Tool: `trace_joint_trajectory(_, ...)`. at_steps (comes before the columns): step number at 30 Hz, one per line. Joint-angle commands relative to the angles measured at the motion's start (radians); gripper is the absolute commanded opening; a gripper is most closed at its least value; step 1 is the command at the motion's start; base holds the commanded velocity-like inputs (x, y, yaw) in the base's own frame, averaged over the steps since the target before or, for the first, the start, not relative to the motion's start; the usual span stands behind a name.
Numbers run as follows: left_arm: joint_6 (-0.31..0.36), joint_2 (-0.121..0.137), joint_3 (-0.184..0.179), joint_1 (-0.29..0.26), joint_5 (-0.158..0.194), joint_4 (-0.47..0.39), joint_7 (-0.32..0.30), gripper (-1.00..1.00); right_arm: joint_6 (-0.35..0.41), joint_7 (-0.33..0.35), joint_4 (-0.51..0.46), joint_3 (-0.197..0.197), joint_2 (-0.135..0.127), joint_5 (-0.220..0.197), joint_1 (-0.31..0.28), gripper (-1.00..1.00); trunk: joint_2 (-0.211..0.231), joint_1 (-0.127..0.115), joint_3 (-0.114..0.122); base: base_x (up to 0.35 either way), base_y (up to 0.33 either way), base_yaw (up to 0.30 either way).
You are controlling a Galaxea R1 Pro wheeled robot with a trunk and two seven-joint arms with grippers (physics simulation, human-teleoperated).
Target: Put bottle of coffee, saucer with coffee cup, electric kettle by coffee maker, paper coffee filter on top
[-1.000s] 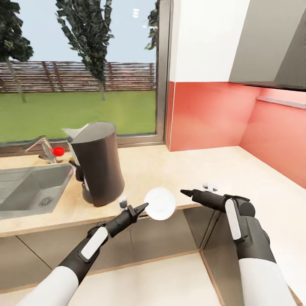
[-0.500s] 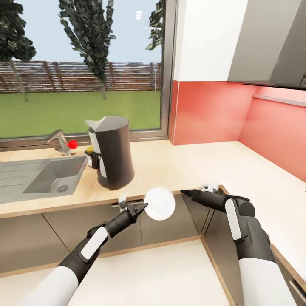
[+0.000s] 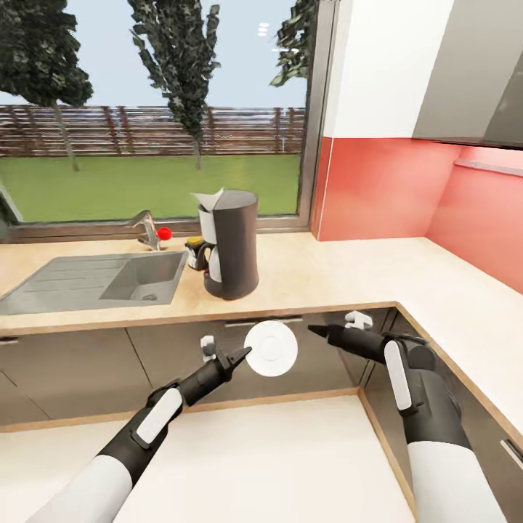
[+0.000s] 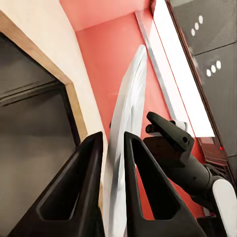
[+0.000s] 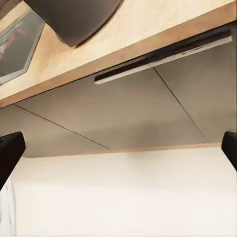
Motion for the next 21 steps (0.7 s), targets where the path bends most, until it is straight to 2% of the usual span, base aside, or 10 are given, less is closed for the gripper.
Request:
trace_joint_trajectory(1,0.006,0.002,-0.003,-0.001,0.009,0.001,0.000,-1.00,0.007,0.002,-0.001,-0.003,0.001,-0.002,-0.001,1.00,-0.002,0.000,-0.002,-0.344,0.141,0.274)
trace_joint_trajectory(6,0.008,0.014,0.004,0.004,0.010,0.008,-0.041,-1.00,0.008,0.003,0.011,-0.003,-0.001,0.002,-0.001,1.00,-0.002,0.000,-0.002,-0.344,0.141,0.270)
trace_joint_trajectory(7,0.009,0.036,0.005,0.007,0.014,0.010,-0.065,-1.00,0.008,0.003,0.074,-0.003,-0.002,0.003,-0.001,1.00,-0.002,0.000,-0.002,-0.344,0.141,0.240)
trace_joint_trajectory(10,0.012,0.067,0.006,0.009,0.019,0.010,-0.079,-1.00,0.009,0.003,0.166,-0.002,-0.004,0.004,-0.001,1.00,-0.002,0.000,-0.002,-0.344,0.141,0.234)
trace_joint_trajectory(11,0.013,0.087,0.007,0.010,0.023,0.010,-0.082,-1.00,0.009,0.003,0.210,-0.001,-0.006,0.036,-0.001,1.00,-0.002,0.000,-0.002,-0.296,0.134,0.229)
trace_joint_trajectory(12,0.013,0.097,0.008,0.011,0.024,0.011,-0.083,-1.00,0.009,0.003,0.291,-0.001,-0.010,0.132,-0.001,1.00,-0.002,0.000,-0.002,-0.111,0.053,0.143)
trace_joint_trajectory(14,0.012,0.101,0.008,0.011,0.025,0.011,-0.082,-1.00,-0.001,0.001,0.411,-0.002,-0.014,0.246,-0.001,1.00,-0.002,0.000,-0.002,-0.054,0.026,0.069)
trace_joint_trajectory(16,0.012,0.103,0.008,0.011,0.025,0.012,-0.082,-1.00,-0.091,-0.001,0.585,-0.003,-0.025,0.325,-0.001,1.00,-0.002,0.000,-0.002,-0.013,0.006,0.017)
trace_joint_trajectory(19,0.012,0.107,0.008,0.011,0.025,0.012,-0.083,-1.00,-0.227,-0.053,0.752,-0.002,-0.039,0.344,-0.001,1.00,-0.002,0.000,-0.002,-0.003,0.002,0.004)
trace_joint_trajectory(21,0.012,0.112,0.009,0.011,0.025,0.012,-0.084,-1.00,-0.331,-0.188,0.895,-0.002,-0.044,0.347,-0.001,1.00,-0.002,0.000,-0.002,-0.001,0.000,0.001)
